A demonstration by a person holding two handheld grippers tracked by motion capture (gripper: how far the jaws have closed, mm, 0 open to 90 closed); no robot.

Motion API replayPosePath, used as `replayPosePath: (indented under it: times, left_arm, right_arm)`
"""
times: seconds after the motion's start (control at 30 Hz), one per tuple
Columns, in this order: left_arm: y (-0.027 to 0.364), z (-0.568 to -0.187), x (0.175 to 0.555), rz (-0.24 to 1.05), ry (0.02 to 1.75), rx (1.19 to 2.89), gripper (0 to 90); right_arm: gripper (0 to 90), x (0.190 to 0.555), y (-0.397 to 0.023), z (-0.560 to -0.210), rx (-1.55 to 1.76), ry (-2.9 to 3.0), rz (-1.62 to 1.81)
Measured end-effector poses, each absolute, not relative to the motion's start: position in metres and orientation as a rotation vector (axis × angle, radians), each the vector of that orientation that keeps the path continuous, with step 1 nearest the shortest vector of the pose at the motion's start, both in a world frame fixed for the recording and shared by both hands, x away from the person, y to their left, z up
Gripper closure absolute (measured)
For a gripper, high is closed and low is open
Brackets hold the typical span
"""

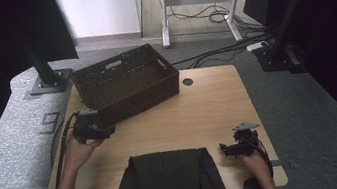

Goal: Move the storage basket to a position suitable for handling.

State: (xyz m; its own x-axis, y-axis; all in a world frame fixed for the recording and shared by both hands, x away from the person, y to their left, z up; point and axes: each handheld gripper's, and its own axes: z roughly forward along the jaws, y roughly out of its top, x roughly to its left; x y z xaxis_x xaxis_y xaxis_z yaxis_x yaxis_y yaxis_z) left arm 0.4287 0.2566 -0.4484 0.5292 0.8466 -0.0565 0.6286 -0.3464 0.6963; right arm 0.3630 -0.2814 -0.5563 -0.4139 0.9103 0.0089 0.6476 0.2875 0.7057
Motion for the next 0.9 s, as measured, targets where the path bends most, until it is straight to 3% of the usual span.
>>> replayPosePath:
  times: [0.5, 0.9]
  left_arm:
    - [0.278, -0.408, 0.472, 0.534, 1.292, 2.061, 20.4]
    - [0.287, -0.421, 0.501, 0.547, 1.400, 2.069, 35.2]
  right_arm:
    - [0.0, 0.362, -0.282, -0.558, 1.425, 2.122, 0.904]
    - [0.0, 0.362, -0.282, -0.558, 1.423, 2.124, 0.906]
